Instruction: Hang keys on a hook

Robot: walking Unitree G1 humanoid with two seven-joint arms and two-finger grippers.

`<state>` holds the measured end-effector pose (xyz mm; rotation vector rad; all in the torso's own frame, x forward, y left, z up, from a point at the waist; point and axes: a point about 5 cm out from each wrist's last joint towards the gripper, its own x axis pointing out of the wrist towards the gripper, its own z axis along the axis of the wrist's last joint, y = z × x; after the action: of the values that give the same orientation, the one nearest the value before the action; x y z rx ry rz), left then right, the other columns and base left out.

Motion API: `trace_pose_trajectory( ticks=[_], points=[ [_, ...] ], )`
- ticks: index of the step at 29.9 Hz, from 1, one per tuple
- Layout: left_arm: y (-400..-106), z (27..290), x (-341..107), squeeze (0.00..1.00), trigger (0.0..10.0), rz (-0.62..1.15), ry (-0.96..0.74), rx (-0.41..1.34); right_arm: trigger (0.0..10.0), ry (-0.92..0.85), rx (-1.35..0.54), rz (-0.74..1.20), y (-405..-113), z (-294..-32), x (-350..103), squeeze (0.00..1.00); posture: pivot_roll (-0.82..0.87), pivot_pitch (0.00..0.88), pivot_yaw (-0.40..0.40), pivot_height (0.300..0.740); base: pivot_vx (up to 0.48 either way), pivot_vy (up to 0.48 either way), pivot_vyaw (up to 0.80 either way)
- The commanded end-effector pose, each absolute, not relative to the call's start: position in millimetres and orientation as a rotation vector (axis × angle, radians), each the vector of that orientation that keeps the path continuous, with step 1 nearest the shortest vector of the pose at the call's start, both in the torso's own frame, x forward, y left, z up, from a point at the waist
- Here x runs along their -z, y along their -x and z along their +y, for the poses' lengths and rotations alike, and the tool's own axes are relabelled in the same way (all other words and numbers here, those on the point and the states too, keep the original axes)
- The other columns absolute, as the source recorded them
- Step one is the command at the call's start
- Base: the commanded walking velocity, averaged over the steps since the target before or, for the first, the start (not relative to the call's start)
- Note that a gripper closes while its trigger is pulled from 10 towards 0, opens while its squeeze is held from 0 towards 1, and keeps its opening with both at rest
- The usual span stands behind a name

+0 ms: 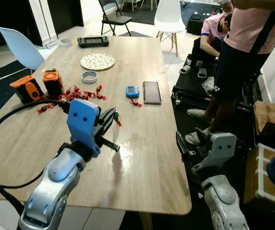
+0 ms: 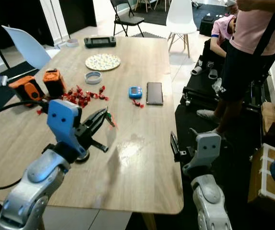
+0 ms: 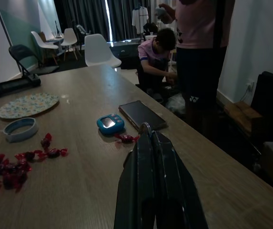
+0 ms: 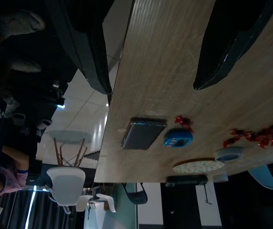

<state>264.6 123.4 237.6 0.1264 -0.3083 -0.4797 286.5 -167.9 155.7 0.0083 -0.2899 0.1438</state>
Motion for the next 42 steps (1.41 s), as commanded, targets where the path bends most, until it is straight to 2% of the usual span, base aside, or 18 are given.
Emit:
trace_pose_trajectory(
  ticks=[1,42],
  points=[
    [-263.8,123.9,-236.2,0.00,10.0,-0.309,-0.119,0.475,10.0,-0.016,-0.138,-0.255,-285.3,-168.7,-148.2,0.00,0.09,0.134,-0.005,0.740,-0.300,0.000,0.00],
    [-265.0,127.8,-235.6,0.00,10.0,-0.303,-0.127,0.463,10.0,-0.010,-0.138,-0.254,-286.3,-167.0,-147.4,0.00,0.10,0.145,-0.003,0.740,-0.299,0.000,0.00]
  ],
)
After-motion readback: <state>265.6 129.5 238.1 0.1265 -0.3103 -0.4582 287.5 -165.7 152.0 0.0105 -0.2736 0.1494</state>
